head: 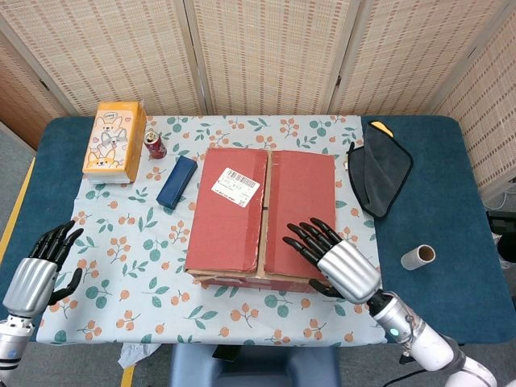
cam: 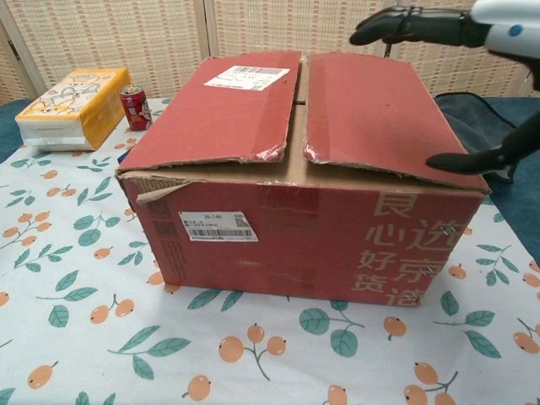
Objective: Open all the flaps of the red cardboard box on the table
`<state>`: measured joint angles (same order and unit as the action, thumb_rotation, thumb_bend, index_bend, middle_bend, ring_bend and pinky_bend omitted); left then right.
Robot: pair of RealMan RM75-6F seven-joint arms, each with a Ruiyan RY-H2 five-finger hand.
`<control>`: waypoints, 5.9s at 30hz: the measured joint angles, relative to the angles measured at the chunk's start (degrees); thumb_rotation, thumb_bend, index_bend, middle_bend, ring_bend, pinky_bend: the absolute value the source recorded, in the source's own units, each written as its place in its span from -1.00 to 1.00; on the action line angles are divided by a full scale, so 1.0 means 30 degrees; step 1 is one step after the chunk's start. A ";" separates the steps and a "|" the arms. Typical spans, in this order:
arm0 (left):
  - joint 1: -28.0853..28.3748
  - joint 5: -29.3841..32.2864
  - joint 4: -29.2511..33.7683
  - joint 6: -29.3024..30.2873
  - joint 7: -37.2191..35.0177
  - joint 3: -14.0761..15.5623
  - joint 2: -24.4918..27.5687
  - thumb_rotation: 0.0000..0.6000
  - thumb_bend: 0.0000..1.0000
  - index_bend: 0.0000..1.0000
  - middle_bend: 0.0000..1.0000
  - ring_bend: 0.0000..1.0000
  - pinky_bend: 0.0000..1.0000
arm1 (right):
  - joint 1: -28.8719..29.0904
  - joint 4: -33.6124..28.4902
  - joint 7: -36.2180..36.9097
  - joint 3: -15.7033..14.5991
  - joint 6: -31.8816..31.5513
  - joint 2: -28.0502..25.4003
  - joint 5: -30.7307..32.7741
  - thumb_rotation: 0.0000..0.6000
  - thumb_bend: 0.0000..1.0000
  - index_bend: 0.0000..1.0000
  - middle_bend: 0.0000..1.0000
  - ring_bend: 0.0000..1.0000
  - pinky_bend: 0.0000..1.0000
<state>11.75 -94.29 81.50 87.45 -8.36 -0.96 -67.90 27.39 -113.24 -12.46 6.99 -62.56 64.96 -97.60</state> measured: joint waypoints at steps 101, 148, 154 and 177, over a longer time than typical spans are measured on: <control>0.3395 -0.1769 0.8096 -0.3853 0.4005 -0.0961 0.1467 1.00 -0.42 -0.93 -0.73 -0.85 -0.68 | -0.8838 0.7487 0.5210 -0.2688 -1.2329 0.0524 0.0365 1.00 -0.33 -1.00 -1.00 -1.00 -1.00; 1.1499 0.9869 1.0330 -0.8137 1.6196 -0.3728 -0.6343 1.00 -0.25 -0.97 -0.71 -0.87 -0.72 | -1.0433 1.0807 1.2787 -0.2412 -1.2679 -0.1559 0.1276 1.00 -0.33 -1.00 -1.00 -1.00 -1.00; 1.1657 0.9222 1.0014 -0.7805 1.5853 -0.3731 -0.6385 1.00 -0.24 -0.98 -0.71 -0.87 -0.72 | -1.0543 1.0773 1.2877 -0.2379 -1.2722 -0.1615 0.1237 1.00 -0.33 -1.00 -1.00 -1.00 -1.00; 1.0808 0.5012 0.9731 -0.4011 1.8662 -0.3460 -0.6509 1.00 -0.23 -1.00 -0.71 -0.91 -0.79 | -1.0582 1.0395 1.2431 -0.2480 -1.2130 -0.1737 0.1064 1.00 -0.33 -1.00 -1.00 -1.00 -1.00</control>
<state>44.18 -79.26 110.69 75.42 47.63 -11.34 -87.42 -4.36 -82.06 24.83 -0.45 -98.95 59.74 -94.40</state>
